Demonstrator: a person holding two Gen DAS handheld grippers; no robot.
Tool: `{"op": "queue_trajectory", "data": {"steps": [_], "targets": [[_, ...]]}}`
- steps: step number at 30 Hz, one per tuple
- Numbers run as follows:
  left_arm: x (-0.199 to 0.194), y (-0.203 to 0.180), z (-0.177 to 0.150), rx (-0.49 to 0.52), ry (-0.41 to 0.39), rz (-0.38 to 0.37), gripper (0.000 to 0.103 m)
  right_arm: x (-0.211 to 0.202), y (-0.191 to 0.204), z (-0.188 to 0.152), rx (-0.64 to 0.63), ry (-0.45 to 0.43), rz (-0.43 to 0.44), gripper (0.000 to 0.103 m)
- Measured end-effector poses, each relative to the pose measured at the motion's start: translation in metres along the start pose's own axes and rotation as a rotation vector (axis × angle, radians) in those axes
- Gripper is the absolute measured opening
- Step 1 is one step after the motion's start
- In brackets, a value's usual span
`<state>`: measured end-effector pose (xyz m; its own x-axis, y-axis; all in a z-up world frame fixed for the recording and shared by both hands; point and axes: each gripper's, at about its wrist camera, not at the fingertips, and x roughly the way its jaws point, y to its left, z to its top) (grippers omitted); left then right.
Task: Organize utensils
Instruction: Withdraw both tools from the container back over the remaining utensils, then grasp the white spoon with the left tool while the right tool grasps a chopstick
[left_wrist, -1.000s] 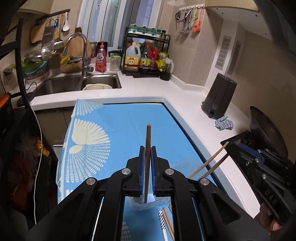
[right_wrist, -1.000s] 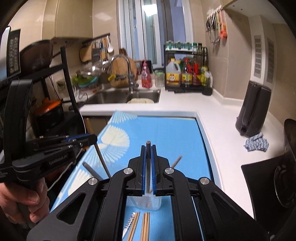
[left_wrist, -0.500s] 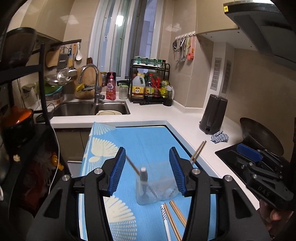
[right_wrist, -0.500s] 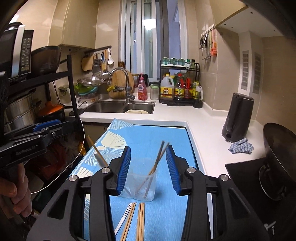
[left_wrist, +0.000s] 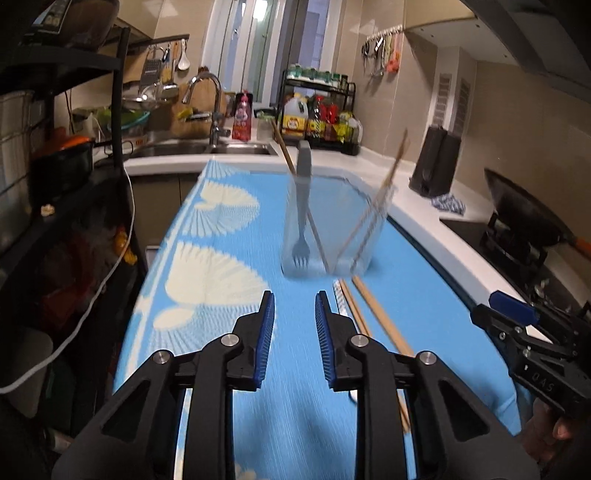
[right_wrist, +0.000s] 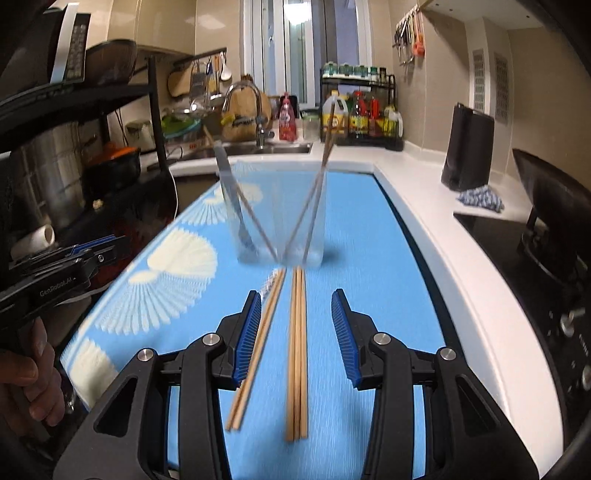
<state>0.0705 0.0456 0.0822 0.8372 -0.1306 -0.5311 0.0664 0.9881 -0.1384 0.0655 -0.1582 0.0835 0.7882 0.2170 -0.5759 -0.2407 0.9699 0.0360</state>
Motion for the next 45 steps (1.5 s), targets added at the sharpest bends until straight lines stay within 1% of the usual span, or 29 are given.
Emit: {"op": "queue_trajectory", "data": {"steps": [1,3,5,7,9,11,18,26,29,32,35,39,41,43,45], "targets": [[0.0,-0.002,-0.012,0.005,0.006,-0.01,0.021,0.0,-0.002,-0.007,0.007,0.007,0.01,0.037],[0.0,-0.007,-0.031,0.029,0.015,-0.02,0.017,0.0,-0.003,-0.02,-0.009,0.008,0.011,0.022],[-0.001,-0.013,-0.051,0.053,0.029,-0.028,0.016,0.002,-0.003,-0.032,-0.027,0.02,0.016,0.018],[0.0,-0.015,-0.067,0.044,0.057,-0.055,0.013,0.006,-0.007,-0.041,-0.016,0.04,0.025,0.017],[0.001,-0.02,-0.08,0.057,0.071,-0.058,0.013,0.012,-0.012,-0.048,0.01,0.066,0.022,0.017],[0.002,-0.02,-0.085,0.046,0.083,-0.065,0.013,0.017,-0.017,-0.053,0.046,0.085,0.032,0.017],[0.012,-0.024,-0.088,0.035,0.101,-0.073,0.013,0.029,-0.024,-0.067,0.075,0.129,0.043,0.017],[0.024,-0.031,-0.082,0.008,0.104,-0.096,0.013,0.043,-0.023,-0.08,0.064,0.177,0.051,0.017],[0.029,-0.034,-0.078,-0.007,0.11,-0.113,0.013,0.045,-0.021,-0.082,0.045,0.178,0.041,0.017],[0.038,-0.033,-0.074,-0.037,0.12,-0.117,0.013,0.045,-0.018,-0.083,0.016,0.174,0.028,0.017],[0.048,-0.033,-0.071,-0.074,0.138,-0.117,0.013,0.044,-0.019,-0.083,0.021,0.172,0.028,0.017],[0.066,-0.033,-0.072,-0.131,0.186,-0.13,0.013,0.044,-0.02,-0.083,0.022,0.169,0.022,0.012],[0.072,-0.034,-0.074,-0.151,0.197,-0.113,0.016,0.044,-0.022,-0.083,0.031,0.17,0.028,0.011],[0.075,-0.036,-0.075,-0.148,0.202,-0.097,0.022,0.044,-0.022,-0.082,0.038,0.171,0.033,0.011],[0.075,-0.042,-0.075,-0.128,0.2,-0.081,0.022,0.044,-0.022,-0.083,0.037,0.17,0.032,0.011]]}}
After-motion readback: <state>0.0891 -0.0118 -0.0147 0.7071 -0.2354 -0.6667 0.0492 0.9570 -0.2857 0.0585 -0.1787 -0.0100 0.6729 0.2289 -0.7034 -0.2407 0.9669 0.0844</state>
